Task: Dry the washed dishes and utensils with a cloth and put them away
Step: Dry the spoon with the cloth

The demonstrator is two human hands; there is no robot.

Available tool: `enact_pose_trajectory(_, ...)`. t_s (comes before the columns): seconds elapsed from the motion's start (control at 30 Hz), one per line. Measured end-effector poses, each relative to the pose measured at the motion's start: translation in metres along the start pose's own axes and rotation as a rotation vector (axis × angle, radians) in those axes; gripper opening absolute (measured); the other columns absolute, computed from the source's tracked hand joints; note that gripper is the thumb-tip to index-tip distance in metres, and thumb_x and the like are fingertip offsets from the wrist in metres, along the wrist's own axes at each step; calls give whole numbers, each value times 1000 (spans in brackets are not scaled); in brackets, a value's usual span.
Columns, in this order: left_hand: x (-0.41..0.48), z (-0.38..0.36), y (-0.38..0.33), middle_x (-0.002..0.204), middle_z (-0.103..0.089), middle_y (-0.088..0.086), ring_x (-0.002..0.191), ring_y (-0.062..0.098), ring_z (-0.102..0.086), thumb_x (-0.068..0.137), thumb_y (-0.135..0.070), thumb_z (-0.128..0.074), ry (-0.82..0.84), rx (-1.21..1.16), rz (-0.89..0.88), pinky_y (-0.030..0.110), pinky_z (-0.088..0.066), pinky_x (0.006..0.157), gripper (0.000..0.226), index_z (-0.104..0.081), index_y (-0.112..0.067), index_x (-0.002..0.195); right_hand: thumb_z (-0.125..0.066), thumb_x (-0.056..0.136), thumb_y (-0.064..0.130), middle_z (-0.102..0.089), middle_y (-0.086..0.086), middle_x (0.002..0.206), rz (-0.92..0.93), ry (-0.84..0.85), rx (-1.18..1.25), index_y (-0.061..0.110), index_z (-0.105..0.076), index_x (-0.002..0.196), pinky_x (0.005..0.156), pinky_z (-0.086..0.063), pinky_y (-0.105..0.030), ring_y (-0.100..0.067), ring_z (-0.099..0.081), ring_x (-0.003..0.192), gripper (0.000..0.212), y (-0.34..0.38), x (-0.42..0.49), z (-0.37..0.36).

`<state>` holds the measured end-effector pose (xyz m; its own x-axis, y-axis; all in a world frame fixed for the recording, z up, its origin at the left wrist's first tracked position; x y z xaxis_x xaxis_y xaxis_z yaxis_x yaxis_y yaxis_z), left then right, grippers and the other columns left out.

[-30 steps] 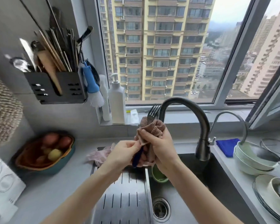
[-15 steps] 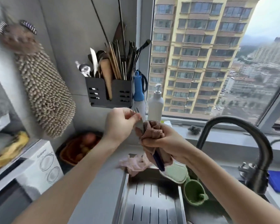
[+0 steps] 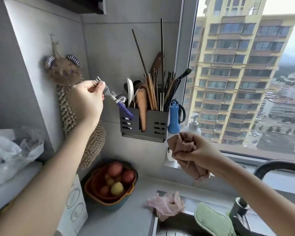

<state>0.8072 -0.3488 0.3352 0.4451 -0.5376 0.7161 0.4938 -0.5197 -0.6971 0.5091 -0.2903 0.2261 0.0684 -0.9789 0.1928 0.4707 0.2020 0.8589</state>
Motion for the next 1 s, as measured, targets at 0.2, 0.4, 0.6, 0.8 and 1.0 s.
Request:
enact_pose_trajectory(0.2, 25, -25, -32, 77, -73, 14, 72, 29, -65, 82, -17, -63, -58, 193, -322, 31, -40, 67, 19, -73, -2, 77, -80, 68, -1, -68, 7, 88, 24, -50, 34, 19, -63, 104, 67, -46, -15, 1, -62, 76, 45, 12, 22, -1)
enact_pose_trajectory(0.4, 34, -66, -21, 75, -71, 15, 72, 32, -63, 84, -19, -62, 80, 271, -283, 36, -41, 63, 21, -72, -2, 76, -82, 67, 1, -69, 2, 94, 15, -52, 59, 21, -63, 105, 81, -52, -27, -12, -64, 87, 47, 14, 29, -10)
enact_pose_trajectory(0.6, 60, -107, -16, 71, -60, 17, 65, 31, -50, 82, -15, -66, 353, 559, -147, 29, -34, 57, 14, -65, -6, 71, -82, 68, 2, -68, 5, 93, -5, -60, 54, 24, -62, 104, 75, -50, -22, -9, -62, 85, 46, 14, 29, -9)
enact_pose_trajectory(0.8, 50, -129, 19, 108, -66, 17, 103, 34, -62, 81, 0, -54, 651, 884, -13, 31, -49, 81, 22, -66, 0, 100, -83, 66, 6, -68, 4, 95, -3, -59, 23, 24, -62, 105, 80, -52, -29, -13, -64, 89, 48, 10, 27, -4)
enact_pose_trajectory(1.0, 51, -125, 30, 66, -54, 10, 75, 22, -56, 76, -4, -61, 712, 608, 218, 26, -40, 58, 3, -61, -4, 80, -80, 68, 0, -70, 3, 93, 3, -50, 53, 27, -62, 99, 74, -53, -24, -16, -65, 88, 44, 6, 16, 3)
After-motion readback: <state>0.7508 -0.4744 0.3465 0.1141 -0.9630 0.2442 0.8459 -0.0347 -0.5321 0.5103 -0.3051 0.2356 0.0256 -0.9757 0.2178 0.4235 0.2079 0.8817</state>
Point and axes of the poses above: each hand's wrist, its own x-axis towards the middle knuckle, its own z-axis out of the back of the hand, y = z × x, the point moved 7 cm from there along x, towards the middle knuckle
